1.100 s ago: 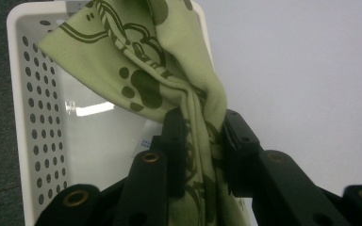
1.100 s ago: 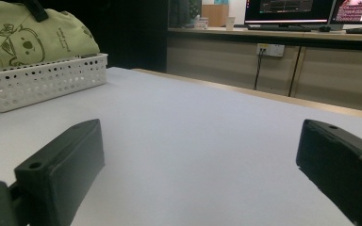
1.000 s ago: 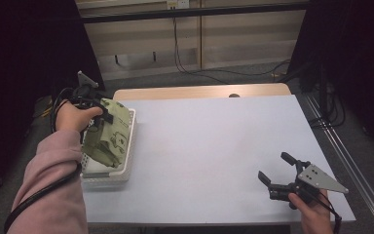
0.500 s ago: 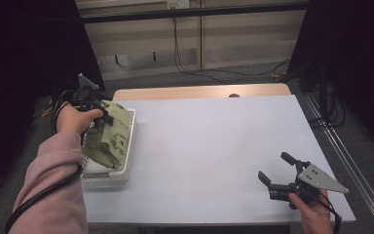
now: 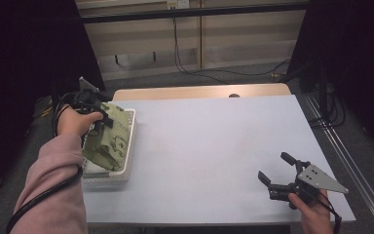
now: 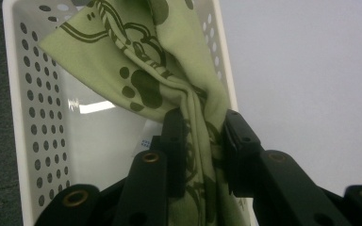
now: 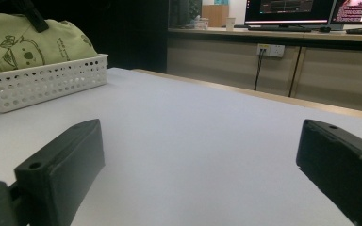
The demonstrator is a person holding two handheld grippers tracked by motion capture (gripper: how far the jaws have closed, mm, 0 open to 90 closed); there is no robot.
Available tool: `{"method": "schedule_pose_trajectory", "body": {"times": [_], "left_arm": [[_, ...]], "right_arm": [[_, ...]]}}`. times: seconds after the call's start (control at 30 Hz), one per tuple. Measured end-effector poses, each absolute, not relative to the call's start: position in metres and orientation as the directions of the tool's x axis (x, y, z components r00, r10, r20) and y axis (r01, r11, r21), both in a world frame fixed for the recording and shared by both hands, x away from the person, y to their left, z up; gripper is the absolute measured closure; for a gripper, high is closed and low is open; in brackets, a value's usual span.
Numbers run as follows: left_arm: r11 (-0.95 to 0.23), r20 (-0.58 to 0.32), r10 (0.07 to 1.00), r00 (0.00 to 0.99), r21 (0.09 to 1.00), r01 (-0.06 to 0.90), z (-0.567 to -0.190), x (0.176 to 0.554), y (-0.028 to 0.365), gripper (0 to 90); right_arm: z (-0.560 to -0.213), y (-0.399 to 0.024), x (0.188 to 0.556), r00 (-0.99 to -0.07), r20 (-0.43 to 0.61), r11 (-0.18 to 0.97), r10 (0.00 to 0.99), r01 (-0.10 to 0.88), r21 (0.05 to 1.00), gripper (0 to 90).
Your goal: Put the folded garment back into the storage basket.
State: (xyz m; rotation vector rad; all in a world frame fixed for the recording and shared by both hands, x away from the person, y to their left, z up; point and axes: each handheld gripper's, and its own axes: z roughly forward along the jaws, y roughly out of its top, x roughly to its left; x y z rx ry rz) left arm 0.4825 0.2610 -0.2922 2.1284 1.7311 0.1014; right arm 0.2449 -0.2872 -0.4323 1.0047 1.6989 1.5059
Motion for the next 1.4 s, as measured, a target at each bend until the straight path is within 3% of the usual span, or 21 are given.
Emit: {"method": "schedule_pose_trajectory", "body": {"times": [0.3,0.37,0.77,0.97,1.27,1.4], "left_arm": [[-0.129,-0.191,0.960,0.206,0.350,0.928,-0.297,0.483,0.255,73.2],[-0.168,-0.187,0.952,0.242,0.345,0.924,-0.297,0.484,0.256,73.2],[-0.178,-0.179,0.952,0.250,0.345,0.922,-0.305,0.485,0.255,72.9],[-0.126,-0.197,0.959,0.206,0.357,0.926,-0.309,0.484,0.251,72.8],[-0.172,-0.192,0.950,0.246,0.335,0.927,-0.313,0.486,0.253,72.8],[-0.133,-0.204,0.956,0.211,0.339,0.931,-0.316,0.485,0.251,72.8]], "right_arm": [[-0.432,-0.287,0.245,-0.498,0.020,0.048,0.867,0.123,0.991,1.1],[-0.432,-0.288,0.245,-0.498,0.017,0.051,0.867,0.123,0.991,1.2],[-0.432,-0.287,0.245,-0.499,0.019,0.050,0.866,0.123,0.991,1.2],[-0.432,-0.287,0.245,-0.500,0.017,0.051,0.866,0.123,0.991,1.1],[-0.432,-0.288,0.245,-0.500,0.014,0.054,0.866,0.121,0.991,1.1],[-0.432,-0.288,0.245,-0.500,0.012,0.055,0.866,0.120,0.991,1.1]]}}
